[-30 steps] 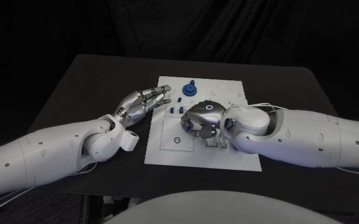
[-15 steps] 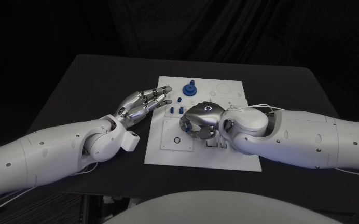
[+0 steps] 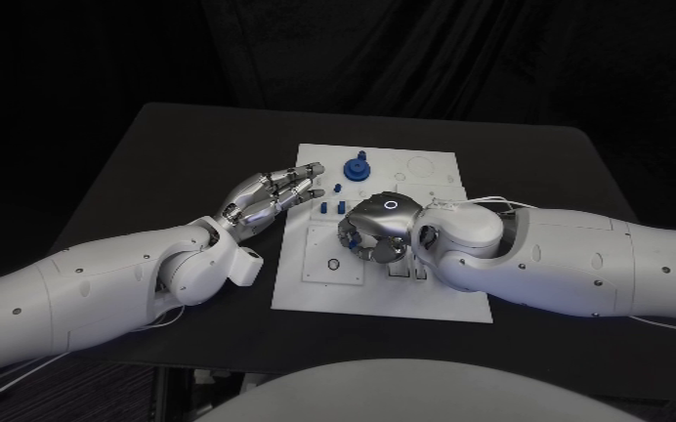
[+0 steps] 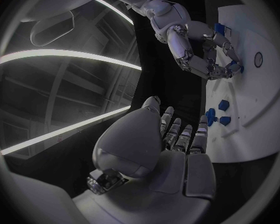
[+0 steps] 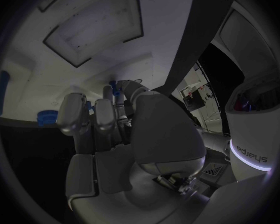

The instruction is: Assemble the parts on the task board

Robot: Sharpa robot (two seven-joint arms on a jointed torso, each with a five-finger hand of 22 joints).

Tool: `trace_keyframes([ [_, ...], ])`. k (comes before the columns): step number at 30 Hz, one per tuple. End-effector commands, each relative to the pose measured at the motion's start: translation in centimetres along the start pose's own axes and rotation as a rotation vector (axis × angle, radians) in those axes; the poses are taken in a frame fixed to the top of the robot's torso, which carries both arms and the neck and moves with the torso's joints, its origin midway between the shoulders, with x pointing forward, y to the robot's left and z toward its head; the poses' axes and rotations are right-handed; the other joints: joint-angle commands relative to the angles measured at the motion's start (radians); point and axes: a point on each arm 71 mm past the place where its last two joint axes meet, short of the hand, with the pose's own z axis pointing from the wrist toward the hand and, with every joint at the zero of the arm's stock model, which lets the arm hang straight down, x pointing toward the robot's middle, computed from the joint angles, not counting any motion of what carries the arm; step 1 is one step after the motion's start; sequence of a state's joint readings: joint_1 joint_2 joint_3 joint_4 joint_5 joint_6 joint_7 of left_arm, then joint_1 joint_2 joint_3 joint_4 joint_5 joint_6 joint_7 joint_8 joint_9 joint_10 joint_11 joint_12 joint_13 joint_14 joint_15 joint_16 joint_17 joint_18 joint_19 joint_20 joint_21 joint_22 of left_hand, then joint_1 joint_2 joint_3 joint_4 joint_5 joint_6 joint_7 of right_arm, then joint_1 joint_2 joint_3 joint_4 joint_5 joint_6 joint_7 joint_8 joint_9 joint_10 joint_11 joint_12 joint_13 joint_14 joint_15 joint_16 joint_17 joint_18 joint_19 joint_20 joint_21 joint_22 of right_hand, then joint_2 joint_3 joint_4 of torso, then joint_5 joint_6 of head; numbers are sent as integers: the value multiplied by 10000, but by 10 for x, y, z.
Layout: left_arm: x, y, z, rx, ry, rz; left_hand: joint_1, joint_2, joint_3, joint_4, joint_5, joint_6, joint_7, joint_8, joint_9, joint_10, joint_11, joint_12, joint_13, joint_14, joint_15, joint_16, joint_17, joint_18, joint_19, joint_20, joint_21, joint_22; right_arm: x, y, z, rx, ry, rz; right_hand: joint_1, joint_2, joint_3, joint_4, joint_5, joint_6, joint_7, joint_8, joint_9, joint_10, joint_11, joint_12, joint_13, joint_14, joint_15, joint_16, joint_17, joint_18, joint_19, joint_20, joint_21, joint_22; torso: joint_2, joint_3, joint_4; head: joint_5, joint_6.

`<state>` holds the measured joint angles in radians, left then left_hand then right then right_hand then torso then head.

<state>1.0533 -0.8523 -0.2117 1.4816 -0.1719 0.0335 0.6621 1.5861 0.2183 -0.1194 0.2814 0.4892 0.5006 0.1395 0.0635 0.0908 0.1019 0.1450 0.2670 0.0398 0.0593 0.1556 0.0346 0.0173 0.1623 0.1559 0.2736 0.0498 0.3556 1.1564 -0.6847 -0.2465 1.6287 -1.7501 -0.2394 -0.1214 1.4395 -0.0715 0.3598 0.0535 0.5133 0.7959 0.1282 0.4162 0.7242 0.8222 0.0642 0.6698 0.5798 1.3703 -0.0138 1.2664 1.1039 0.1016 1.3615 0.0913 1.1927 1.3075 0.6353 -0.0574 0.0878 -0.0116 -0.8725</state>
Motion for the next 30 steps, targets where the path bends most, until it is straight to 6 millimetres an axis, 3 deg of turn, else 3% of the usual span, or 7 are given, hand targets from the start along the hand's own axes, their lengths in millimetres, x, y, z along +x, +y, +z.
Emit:
trace_keyframes([
  [1,3,1,1,61,137,-184,59,-17,49,-20,-49,55,-2,32,9,-75,26,5,-8,2,83,2,11,167,-15,59,22,9,3,0,0,170,205,-63,-26,-140,45,30,-401,-495,52,-499,-366,-171,25,-139,-47,-159,74,-68,-145,-132,-164,78,-240,1461,-7,-6,-1,-1,-1],
  [4,3,1,1,54,144,-194,62,-14,55,-23,-61,72,6,38,13,-86,29,-10,-11,2,99,4,11,168,-10,71,27,11,4,0,0,226,305,-77,-110,-238,86,122,-874,-764,-33,-997,-826,-454,110,-210,-51,-294,137,-153,-289,-95,-304,139,-446,1403,-3,-4,4,-4,-1],
  [6,3,1,1,46,145,-200,62,-14,55,-23,-61,72,6,38,13,-86,29,-10,-11,2,99,4,11,168,-10,71,27,11,4,0,0,260,357,-83,-219,-374,89,236,-1277,-1214,-242,-1564,-1255,-860,256,-370,-98,-483,230,-295,-502,-46,-485,208,-732,1325,-1,-2,-1,-2,-1],
  [9,3,2,0,36,143,-204,63,-13,56,-24,-66,87,10,42,16,-92,31,-17,-12,2,105,5,11,168,-10,77,28,8,5,-1,0,296,403,-87,-302,-477,63,340,-1494,-1223,-314,-1900,-1600,-1134,371,-509,-169,-576,323,-324,-590,-25,-563,298,-868,1295,0,1,0,-1,-1],
  [16,3,3,0,2,143,-217,62,-14,56,-24,-75,96,15,45,18,-103,33,-32,-14,1,113,6,10,168,-1,83,33,22,5,-3,-2,364,396,-75,-360,-553,-34,431,-1781,-1234,-434,-2198,-1915,-1377,458,-619,-236,-643,362,-332,-662,-2,-615,366,-991,1271,0,-1,0,5,-1],
  [30,2,5,-3,-31,74,-216,54,-18,54,-19,-83,95,26,48,18,-119,36,-44,-16,-1,131,8,10,167,-7,94,34,-4,1,-8,-8,425,-343,45,-344,-592,-172,483,-1895,-1124,-525,-2391,-2172,-1868,543,-722,-264,-777,370,-400,-811,43,-739,381,-1241,1214,0,3,-1,-4,-1],
])
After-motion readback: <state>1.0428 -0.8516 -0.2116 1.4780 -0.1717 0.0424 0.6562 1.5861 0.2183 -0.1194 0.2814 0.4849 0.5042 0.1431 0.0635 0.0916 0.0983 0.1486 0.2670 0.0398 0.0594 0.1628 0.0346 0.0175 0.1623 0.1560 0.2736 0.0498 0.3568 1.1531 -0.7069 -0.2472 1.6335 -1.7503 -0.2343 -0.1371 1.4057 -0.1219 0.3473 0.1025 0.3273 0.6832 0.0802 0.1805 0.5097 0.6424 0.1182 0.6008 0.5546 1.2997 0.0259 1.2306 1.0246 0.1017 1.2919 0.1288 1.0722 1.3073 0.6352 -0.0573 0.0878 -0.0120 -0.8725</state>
